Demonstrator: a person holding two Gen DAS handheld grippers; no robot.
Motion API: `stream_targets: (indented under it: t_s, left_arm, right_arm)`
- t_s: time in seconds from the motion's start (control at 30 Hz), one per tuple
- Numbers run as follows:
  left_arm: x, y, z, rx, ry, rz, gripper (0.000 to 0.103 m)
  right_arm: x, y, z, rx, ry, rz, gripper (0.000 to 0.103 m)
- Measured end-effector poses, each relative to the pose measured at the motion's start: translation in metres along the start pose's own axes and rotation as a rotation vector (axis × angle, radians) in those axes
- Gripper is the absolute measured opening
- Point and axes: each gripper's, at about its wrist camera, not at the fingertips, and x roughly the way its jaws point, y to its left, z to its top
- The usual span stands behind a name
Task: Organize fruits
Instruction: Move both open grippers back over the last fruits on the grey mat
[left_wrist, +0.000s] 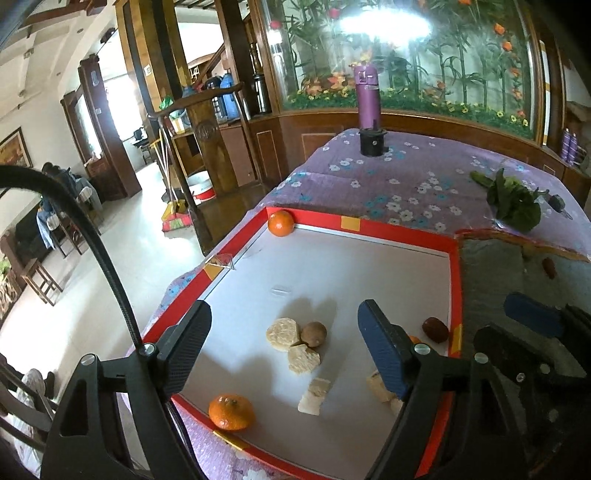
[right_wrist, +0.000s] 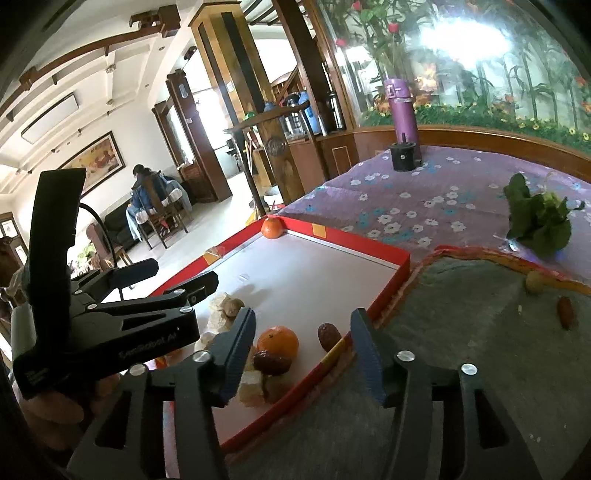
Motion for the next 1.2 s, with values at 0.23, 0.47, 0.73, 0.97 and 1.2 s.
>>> stream_targets:
  t_s: [0.23, 0.47, 0.73, 0.97, 1.2]
  left_arm:
    - [-0.020, -0.003, 0.002, 0.015, -0.034, 0.000, 0.082]
    - [-0.041, -0.018, 0.007, 0.051, -0.071, -0.001, 0.083]
    - [-0.060, -0.047, 0.020, 0.104, -0.113, -0.031, 0.084]
    - [-0.075, -0.080, 0.033, 0.155, -0.142, -0.098, 0.086]
    - [-0.085, -0.119, 0.044, 0.213, -0.160, -0.167, 0.086]
  right_arm:
    - [-0.028, 0.002, 0.000, -0.006, -0.042, -0.020, 0.056]
    - [-0.056, 0.002, 0.004, -0.004, -0.089, -0.032, 0.064]
    - [-0.095, -0.016, 0.011, 0.016, -0.157, -0.088, 0.070]
    - [-0.129, -0.049, 0.019, 0.041, -0.204, -0.174, 0.073]
    - [-0.158, -0.087, 0.021, 0.059, -0.226, -0.263, 0.075]
